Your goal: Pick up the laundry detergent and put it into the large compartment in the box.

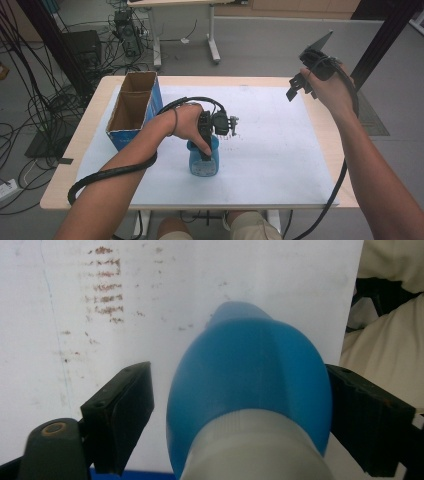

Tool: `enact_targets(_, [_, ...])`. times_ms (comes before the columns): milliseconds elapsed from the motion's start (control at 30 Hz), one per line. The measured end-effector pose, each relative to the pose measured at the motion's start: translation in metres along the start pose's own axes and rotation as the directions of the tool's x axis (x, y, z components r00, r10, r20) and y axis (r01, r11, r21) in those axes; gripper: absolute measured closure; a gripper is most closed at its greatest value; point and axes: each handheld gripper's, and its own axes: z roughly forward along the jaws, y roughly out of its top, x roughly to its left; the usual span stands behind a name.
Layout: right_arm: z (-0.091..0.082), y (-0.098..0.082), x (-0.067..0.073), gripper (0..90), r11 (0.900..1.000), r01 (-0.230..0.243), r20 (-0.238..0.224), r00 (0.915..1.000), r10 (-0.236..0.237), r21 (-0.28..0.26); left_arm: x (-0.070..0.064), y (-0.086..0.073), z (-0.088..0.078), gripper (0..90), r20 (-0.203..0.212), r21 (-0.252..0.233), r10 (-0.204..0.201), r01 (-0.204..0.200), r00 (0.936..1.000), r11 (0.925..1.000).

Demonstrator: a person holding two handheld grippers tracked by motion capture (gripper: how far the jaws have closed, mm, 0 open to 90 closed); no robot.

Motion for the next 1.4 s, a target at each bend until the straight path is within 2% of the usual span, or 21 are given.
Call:
enact_targets(300, [0.0003, -0.0002, -0.0011, 9.4, 1.000, 0.005, 0.000, 1.0000, -0.005, -0.004, 0.0002, 0.0009, 0.0035, 22.1, 0.003, 0.009, 0.011, -0.011, 0.9999, 0.9999])
enact_targets(500, [0.0015, 0.0003, -0.0007, 9.4, 1.000, 0.004, 0.001, 1.0000, -0.004, -0.003, 0.0015, -0.0002, 0.0051, 30.7, 0.006, 0.011, 0.011, -0.011, 0.9999, 0.9999])
enact_targets(667, [0.0016, -0.0014, -0.0014, 9.4, 1.000, 0.006, 0.005, 1.0000, -0.006, -0.011, 0.0050, -0.0028, 0.0059, 37.1, 0.026, 0.002, 0.011, -0.012, 0.9996, 0.9999])
enact_targets(1400, [0.0052, 0.0021, -0.0012, 9.3, 1.000, 0.007, -0.007, 1.0000, -0.007, 0.007, 0.0057, 0.0009, 0.0060, 37.6, 0.031, 0.020, 0.013, -0.014, 0.9994, 0.9997])
